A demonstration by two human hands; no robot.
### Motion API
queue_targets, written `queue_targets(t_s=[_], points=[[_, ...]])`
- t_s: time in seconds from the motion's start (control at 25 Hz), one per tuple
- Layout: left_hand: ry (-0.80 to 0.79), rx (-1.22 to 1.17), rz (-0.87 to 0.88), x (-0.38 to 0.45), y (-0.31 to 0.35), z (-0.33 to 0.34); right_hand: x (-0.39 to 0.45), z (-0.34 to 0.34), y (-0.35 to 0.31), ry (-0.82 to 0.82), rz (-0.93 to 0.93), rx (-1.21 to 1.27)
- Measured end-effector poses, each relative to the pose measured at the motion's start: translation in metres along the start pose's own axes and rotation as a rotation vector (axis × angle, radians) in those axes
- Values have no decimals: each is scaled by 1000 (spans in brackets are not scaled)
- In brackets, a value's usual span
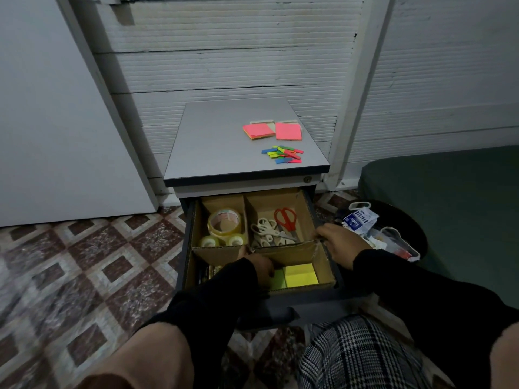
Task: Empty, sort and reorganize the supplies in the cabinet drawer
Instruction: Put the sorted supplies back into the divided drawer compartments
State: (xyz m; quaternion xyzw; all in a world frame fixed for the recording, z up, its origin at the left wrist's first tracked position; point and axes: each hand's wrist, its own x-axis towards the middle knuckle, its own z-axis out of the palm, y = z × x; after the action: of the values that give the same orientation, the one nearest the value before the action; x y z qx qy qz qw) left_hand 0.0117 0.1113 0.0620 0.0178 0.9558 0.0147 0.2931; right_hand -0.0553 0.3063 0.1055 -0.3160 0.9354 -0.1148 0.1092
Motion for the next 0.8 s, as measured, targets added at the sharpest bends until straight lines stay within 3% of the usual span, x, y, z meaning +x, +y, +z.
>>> queue_targets(t_s=[0.24,0.52,0.8], points=[[122,-402,141,-16,-25,-54,21,-20,-7,46,-15,-6],[501,-477,98,-9,-53,-138,65,-75,-15,192,-48,26],[657,-413,50,31,-84,-194,132,-118,-14,255,-59,-15]])
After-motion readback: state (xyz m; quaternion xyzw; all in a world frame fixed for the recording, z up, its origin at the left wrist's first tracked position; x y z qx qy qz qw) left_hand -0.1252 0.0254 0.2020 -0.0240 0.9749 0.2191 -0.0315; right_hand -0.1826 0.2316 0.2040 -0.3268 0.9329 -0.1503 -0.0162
